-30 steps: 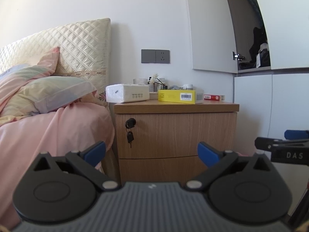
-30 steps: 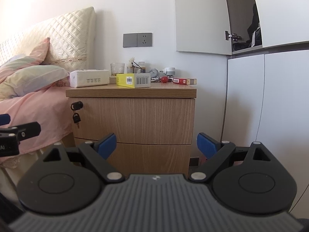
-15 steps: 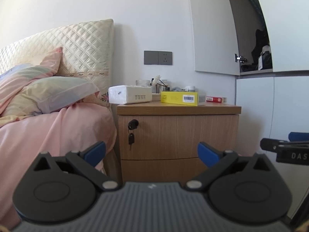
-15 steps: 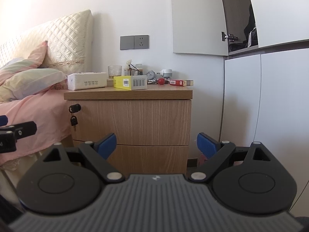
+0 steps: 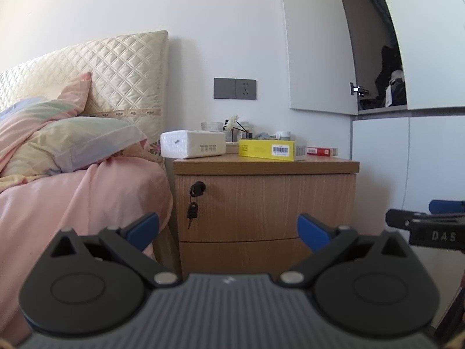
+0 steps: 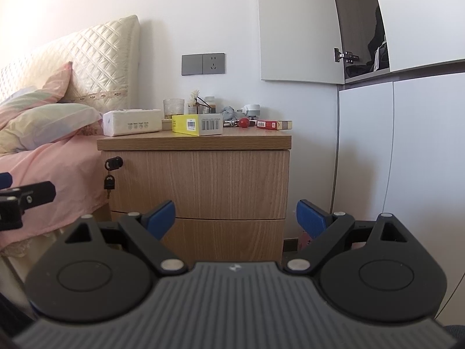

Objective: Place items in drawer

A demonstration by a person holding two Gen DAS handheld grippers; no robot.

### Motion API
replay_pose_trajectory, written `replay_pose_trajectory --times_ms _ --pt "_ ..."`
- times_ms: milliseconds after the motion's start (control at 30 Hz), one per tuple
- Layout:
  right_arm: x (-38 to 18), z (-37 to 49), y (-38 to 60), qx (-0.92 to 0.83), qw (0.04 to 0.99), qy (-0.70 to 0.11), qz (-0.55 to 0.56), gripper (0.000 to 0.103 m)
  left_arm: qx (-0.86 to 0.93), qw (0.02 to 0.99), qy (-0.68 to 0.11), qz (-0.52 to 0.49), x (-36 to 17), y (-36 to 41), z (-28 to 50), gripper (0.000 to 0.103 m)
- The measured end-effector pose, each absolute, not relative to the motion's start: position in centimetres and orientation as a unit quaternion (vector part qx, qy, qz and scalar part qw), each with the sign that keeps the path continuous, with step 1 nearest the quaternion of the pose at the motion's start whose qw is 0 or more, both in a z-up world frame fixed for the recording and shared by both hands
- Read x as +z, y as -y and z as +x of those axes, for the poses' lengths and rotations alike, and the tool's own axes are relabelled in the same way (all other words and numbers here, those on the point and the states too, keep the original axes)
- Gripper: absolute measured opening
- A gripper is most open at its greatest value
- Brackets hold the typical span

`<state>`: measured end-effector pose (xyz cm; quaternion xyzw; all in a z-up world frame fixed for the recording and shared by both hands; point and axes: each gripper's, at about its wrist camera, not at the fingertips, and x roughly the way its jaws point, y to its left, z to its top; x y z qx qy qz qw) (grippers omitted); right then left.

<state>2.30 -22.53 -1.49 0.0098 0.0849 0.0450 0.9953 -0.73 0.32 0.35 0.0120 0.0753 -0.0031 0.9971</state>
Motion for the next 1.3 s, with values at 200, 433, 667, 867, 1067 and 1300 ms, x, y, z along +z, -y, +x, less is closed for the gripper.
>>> replay_pose_trajectory --times_ms 200,433,667,867,1067,1300 --pt "-1.49 2.33 22.57 0.044 0.995 -0.085 0.011 0.092 -0.004 0.997 -0.074 0.011 0.39 -0.35 -0.82 0.103" --pt "-1.43 2.32 22.51 0.044 0.995 -0.084 0.012 0.092 -0.003 0.997 -0.073 0.010 0.41 -0.34 -0.86 0.103" --pt "-1.46 2.37 22.63 0.045 0.995 -0.085 0.015 0.092 -0.001 0.997 -0.071 0.007 0.25 -0.47 -0.94 0.103" --pt "-1.36 2.33 22.74 0.049 0.995 -0.080 0.020 0.092 0.001 0.997 -0.071 0.011 0.25 -0.39 -0.91 0.103" --pt "-1.35 2.26 22.77 0.048 0.996 -0.076 0.022 0.092 0.001 0.998 -0.067 0.012 0.26 -0.37 -1.01 0.103" --pt "-0.91 1.75 23.43 0.064 0.995 -0.060 0.046 0.092 0.014 0.998 -0.063 0.021 0.15 -0.13 -0.68 0.103"
